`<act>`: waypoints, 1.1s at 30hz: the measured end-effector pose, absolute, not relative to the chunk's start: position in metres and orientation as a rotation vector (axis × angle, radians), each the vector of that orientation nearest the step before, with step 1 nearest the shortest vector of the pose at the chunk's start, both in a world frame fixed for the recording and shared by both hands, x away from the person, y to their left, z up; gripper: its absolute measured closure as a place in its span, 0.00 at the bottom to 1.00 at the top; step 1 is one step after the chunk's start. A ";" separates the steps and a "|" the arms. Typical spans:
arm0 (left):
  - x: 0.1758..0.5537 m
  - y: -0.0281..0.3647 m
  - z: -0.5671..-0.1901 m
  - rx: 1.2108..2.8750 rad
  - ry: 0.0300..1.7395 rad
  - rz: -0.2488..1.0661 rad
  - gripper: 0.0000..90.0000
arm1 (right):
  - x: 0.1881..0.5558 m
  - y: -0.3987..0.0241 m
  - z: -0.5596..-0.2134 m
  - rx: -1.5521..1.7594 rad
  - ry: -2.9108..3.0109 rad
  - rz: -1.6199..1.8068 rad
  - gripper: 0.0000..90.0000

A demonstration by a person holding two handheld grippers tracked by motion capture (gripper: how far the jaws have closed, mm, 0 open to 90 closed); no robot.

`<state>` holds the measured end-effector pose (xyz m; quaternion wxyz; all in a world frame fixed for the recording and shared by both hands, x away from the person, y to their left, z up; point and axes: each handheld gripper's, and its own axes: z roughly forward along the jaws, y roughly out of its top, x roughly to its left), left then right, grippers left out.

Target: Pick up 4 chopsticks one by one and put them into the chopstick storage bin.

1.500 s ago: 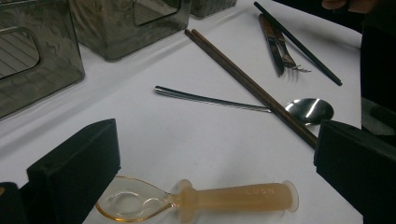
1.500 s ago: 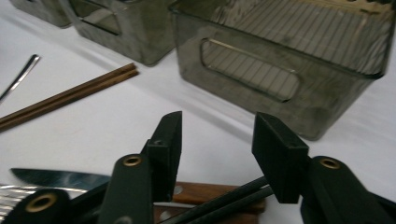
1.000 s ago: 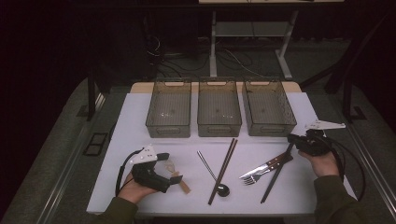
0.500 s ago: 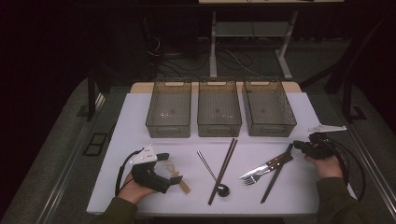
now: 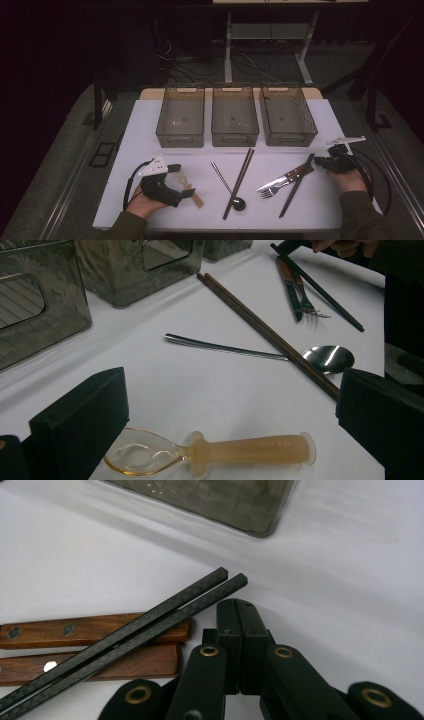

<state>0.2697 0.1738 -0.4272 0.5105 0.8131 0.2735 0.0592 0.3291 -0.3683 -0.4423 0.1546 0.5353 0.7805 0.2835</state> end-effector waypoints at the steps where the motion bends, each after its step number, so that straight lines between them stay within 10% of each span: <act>1: 0.270 0.174 -0.427 1.958 0.657 0.142 0.00 | 0.329 -0.368 -0.442 1.534 2.241 0.808 1.00; 33: 0.270 0.173 -0.428 1.968 0.656 0.137 0.00 | 0.331 -0.360 -0.442 1.498 2.278 0.802 1.00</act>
